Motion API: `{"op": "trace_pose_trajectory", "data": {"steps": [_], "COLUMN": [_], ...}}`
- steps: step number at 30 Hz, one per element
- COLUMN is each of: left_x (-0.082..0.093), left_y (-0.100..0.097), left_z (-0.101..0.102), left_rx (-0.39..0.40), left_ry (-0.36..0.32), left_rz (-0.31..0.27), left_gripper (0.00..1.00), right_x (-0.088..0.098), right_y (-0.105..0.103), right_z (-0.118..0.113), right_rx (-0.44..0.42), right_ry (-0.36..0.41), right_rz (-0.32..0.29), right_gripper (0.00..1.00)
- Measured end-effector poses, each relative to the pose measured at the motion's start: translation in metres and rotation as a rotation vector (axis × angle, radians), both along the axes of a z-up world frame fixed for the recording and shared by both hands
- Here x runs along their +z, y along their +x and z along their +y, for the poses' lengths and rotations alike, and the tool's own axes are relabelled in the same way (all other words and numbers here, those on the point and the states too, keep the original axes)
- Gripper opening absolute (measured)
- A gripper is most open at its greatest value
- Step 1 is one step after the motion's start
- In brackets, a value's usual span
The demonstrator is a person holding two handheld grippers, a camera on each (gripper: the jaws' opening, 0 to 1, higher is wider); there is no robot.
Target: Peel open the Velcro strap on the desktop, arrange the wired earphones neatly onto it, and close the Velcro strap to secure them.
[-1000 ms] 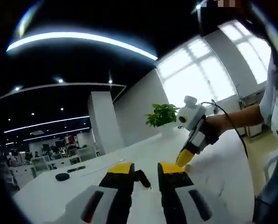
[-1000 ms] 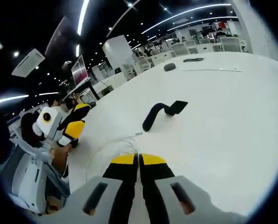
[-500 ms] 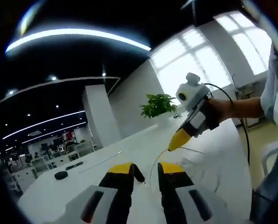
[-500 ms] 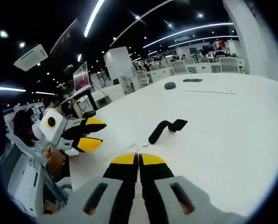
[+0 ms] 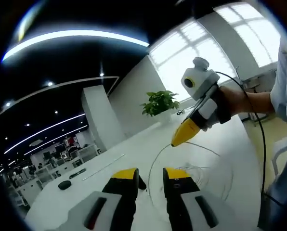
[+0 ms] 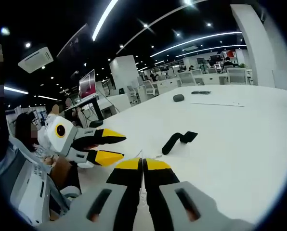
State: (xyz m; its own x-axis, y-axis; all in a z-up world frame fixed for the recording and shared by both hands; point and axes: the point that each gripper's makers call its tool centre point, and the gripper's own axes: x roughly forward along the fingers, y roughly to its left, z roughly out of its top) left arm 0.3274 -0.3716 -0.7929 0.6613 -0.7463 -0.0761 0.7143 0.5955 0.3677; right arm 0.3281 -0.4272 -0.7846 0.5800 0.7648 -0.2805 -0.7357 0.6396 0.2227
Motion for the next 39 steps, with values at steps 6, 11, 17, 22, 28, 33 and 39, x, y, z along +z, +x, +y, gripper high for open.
{"op": "trace_pose_trajectory", "data": {"steps": [6,11,17,22,28,33,39], "left_x": [-0.002,-0.004,-0.005,-0.007,-0.006,-0.006,-0.007], "left_y": [0.001,0.001,0.004,0.004,0.004,0.005,0.006], "left_z": [-0.003,-0.004,-0.008,-0.009,-0.009,-0.008,-0.006], "left_rx": [0.008,0.013,0.006,0.009,0.01,0.015,0.028], "left_ry": [0.05,0.087,0.098,0.107,0.111,0.118,0.119], "left_rz": [-0.029,-0.056,-0.065,-0.074,-0.096,-0.113,-0.131], "left_gripper": [0.24,0.23,0.22,0.21,0.19,0.17,0.13], "right_x": [0.001,0.001,0.001,0.002,0.0,0.002,0.002], "right_y": [-0.006,-0.012,-0.016,-0.018,-0.017,-0.018,-0.018], "right_z": [0.005,0.011,0.016,0.023,0.028,0.031,0.033], "right_rx": [0.027,0.051,0.071,0.097,0.115,0.134,0.142], "right_ry": [0.009,0.022,0.03,0.051,0.06,0.065,0.07], "right_rz": [0.003,0.008,0.008,0.009,0.025,0.029,0.036], "right_gripper": [0.03,0.03,0.03,0.03,0.03,0.03,0.03]}}
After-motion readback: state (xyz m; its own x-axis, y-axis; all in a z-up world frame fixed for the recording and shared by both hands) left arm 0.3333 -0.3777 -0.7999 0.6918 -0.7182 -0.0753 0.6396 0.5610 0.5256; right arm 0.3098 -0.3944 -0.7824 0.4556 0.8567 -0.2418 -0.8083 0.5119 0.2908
